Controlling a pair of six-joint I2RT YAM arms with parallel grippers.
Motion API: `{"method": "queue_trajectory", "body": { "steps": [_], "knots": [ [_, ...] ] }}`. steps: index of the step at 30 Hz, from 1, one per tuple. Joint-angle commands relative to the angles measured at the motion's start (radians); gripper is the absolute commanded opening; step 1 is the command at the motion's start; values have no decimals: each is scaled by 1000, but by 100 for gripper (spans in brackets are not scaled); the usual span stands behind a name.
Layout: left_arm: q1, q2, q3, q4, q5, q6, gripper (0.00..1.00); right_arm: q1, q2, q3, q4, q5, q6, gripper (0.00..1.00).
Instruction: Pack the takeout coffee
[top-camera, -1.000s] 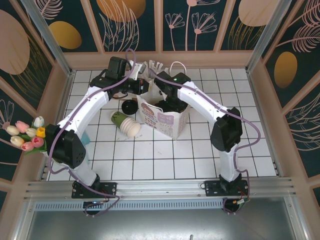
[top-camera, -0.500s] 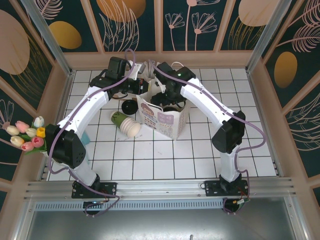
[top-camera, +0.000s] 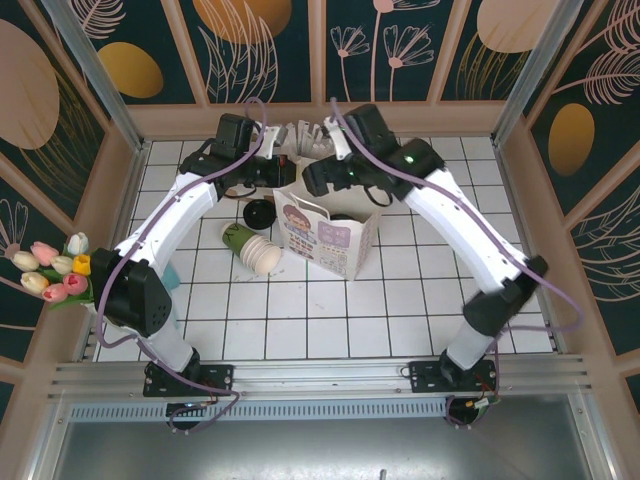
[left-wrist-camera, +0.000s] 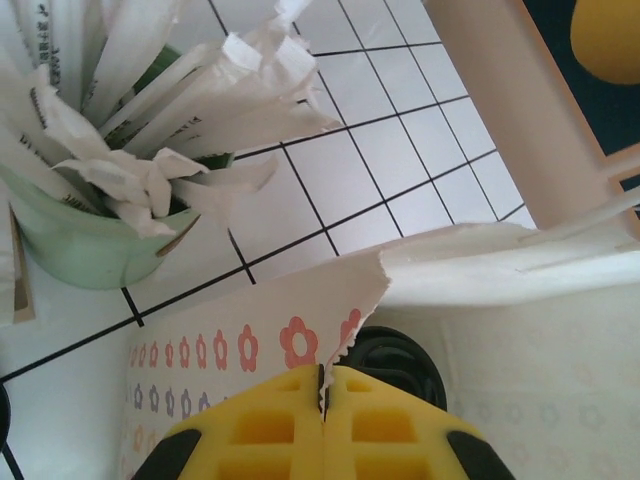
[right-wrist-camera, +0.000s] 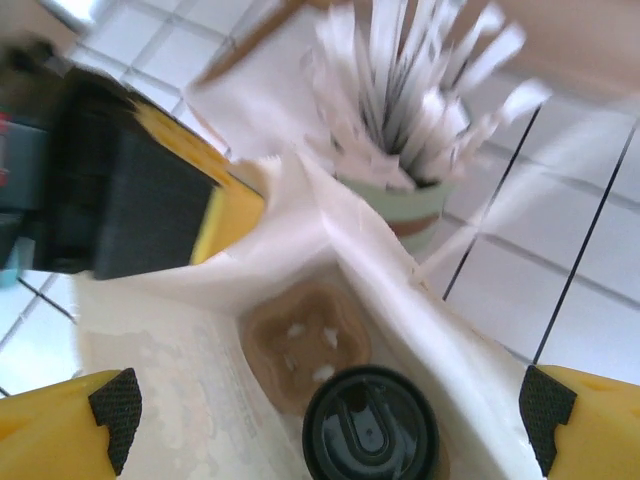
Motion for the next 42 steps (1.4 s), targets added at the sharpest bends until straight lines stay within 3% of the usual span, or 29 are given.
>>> {"method": "queue_trajectory", "body": {
  "steps": [1, 4, 9, 15, 18, 22, 27, 30, 32, 35, 38, 42],
  "knots": [
    [1, -15, -13, 10, -32, -155, 0, -1, -177, -159, 300, 25, -12, 99],
    [1, -74, -81, 22, -95, -269, 0, -30, -320, -319, 479, 7, 28, 99],
    [-2, -236, -293, 133, -139, -461, 0, -164, -450, -480, 569, 35, 169, 99],
    [-3, -381, -405, 96, -205, -519, 0, -371, -469, -591, 608, -79, 328, 98],
    [-4, -438, -428, 63, -283, -523, 0, -416, -415, -596, 624, -183, 315, 95],
    [-4, -465, -450, 105, -299, -457, 6, -424, -303, -576, 660, -326, 209, 89],
    [-4, -410, -418, 128, -215, -417, 9, -450, -129, -459, 654, -502, 126, 76],
    [-4, -423, -441, 166, -189, -457, 11, -452, -19, -383, 646, -523, 82, 69],
    [-3, -443, -462, 186, -195, -476, 13, -456, 60, -331, 642, -521, 99, 63],
    [-4, -450, -489, 237, -137, -504, 15, -457, 205, -179, 588, -621, 136, 55],
    [-6, -419, -493, 268, -59, -534, 12, -442, 321, -48, 554, -719, 167, 51],
    [-5, -421, -501, 240, -108, -547, 14, -410, 443, 84, 505, -731, 158, 49]
  ]
}}
